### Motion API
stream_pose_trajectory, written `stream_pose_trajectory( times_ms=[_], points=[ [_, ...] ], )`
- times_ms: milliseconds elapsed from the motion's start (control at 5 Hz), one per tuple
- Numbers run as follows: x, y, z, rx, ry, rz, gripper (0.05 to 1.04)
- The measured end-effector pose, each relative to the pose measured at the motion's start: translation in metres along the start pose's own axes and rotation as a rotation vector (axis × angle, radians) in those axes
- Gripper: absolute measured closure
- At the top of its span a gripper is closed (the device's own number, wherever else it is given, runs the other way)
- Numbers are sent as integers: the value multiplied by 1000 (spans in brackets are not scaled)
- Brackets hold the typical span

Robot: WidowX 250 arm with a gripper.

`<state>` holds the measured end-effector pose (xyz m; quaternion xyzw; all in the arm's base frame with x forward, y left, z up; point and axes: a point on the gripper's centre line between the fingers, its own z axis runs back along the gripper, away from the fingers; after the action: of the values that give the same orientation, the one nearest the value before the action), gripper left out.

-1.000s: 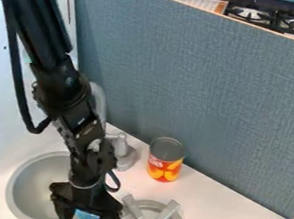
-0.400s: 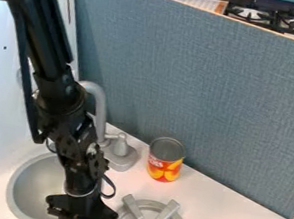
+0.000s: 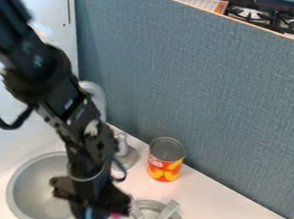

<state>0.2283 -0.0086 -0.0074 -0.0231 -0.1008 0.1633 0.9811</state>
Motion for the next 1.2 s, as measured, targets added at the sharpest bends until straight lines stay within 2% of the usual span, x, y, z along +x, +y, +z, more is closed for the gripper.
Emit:
stream_pose_trajectory(
  times_ms=[200, 400, 800, 1000, 1200],
  points=[
    [12, -22, 3, -41, -1, -23, 812],
    [21, -28, -17, -27, 37, -9, 812],
    [36, -43, -56, -15, 43, 43, 812],
    [41, -52, -65, -4, 29, 53, 812],
    [42, -53, -69, 3, 41, 51, 756]
  ],
)
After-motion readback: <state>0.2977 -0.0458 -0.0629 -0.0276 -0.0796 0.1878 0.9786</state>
